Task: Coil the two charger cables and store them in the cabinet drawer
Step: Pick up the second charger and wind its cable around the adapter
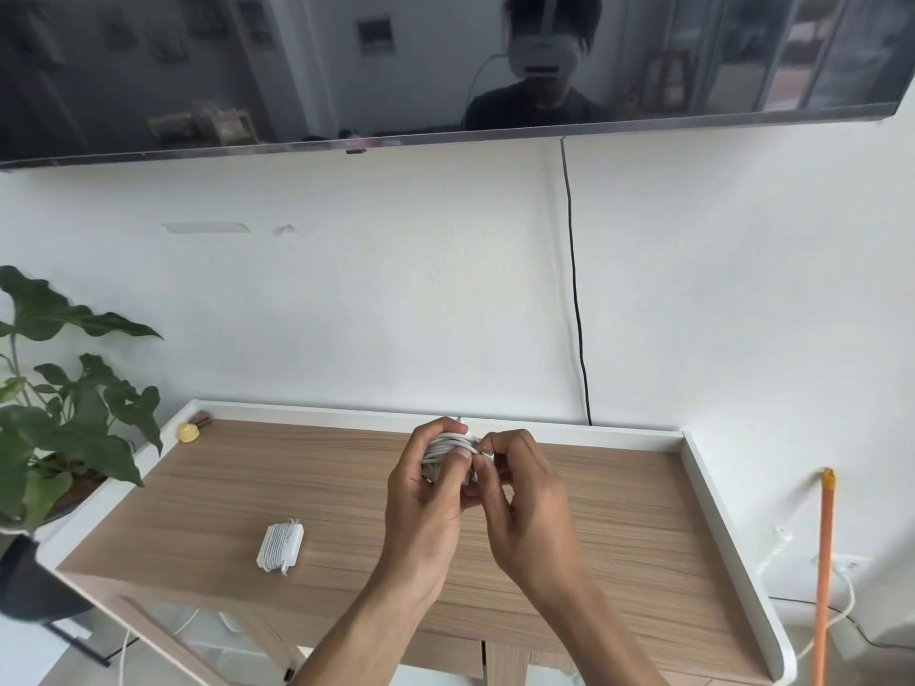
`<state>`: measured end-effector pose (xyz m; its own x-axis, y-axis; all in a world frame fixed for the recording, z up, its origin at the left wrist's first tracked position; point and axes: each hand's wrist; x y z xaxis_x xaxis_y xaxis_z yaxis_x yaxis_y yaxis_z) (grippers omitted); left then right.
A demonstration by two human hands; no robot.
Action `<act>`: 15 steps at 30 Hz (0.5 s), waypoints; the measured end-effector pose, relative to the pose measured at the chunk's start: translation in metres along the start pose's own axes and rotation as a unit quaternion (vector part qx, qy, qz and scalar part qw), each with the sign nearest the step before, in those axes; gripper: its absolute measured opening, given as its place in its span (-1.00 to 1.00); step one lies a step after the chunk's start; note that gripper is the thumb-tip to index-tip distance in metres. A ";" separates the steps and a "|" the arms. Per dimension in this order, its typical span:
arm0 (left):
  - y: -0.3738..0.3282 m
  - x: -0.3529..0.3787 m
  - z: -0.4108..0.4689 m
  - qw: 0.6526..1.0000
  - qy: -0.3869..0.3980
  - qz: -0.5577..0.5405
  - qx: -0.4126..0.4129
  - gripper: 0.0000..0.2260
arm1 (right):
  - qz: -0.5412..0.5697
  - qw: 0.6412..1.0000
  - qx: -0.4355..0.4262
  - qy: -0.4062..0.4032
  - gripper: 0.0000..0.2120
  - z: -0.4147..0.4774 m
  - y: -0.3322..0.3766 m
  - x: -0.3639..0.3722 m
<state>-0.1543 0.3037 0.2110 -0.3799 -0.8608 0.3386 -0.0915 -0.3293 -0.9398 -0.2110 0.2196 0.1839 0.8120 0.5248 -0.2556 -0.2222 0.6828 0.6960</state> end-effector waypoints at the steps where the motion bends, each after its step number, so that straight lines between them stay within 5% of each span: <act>1: 0.000 0.000 0.001 1.000 -0.006 0.001 -0.001 -0.80 | 0.001 1.000 -0.002 0.005 -0.92 0.001 0.000 0.000; 15: 0.003 -0.011 0.003 0.999 -0.016 -0.033 -0.033 -0.85 | 0.043 0.996 0.025 0.069 -0.88 0.007 -0.001 0.001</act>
<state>-0.1478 0.3114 0.2043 -0.3408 -0.8510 0.3996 -0.1765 -0.3595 -0.9163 -0.2059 0.2161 0.1877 0.7083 0.6475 -0.2812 -0.2578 0.6082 0.7508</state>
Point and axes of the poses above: each hand's wrist, its own z-axis towards the middle knuckle, its own x-axis out of the palm, y = z × x, and after that the axes turned 7 degrees about -y, right-handed
